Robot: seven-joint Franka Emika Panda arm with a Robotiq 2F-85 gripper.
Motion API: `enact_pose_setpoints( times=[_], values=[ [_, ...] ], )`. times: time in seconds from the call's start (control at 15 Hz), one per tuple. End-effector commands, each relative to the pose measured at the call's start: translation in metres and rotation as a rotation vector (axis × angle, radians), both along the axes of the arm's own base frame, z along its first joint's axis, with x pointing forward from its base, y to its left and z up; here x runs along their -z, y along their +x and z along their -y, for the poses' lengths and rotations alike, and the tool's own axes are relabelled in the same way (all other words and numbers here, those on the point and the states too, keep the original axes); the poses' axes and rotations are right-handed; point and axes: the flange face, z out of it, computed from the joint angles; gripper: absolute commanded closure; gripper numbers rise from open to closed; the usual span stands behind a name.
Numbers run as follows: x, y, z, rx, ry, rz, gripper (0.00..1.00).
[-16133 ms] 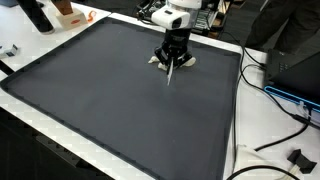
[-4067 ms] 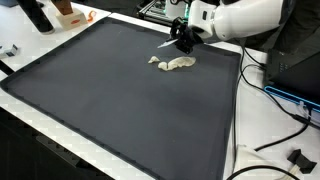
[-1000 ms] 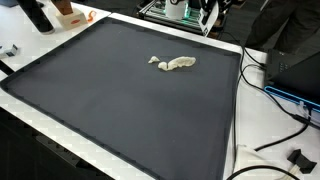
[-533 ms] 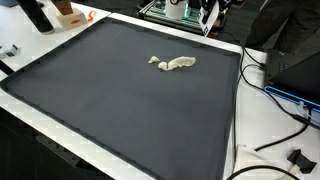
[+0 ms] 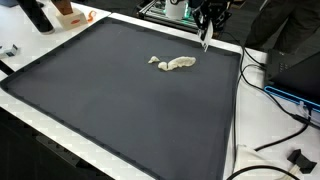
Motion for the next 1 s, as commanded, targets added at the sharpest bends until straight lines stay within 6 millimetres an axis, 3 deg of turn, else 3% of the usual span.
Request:
enact_pose_setpoints(
  times=[0.0,0.47,0.93],
  values=[
    [0.025,-0.008,0.012,-0.001,0.027,-0.02,0.99],
    [0.067,-0.004,0.023,0.001,0.036,-0.021,0.99],
    [0.089,0.007,0.029,0.003,0.058,0.025,0.99]
  ],
)
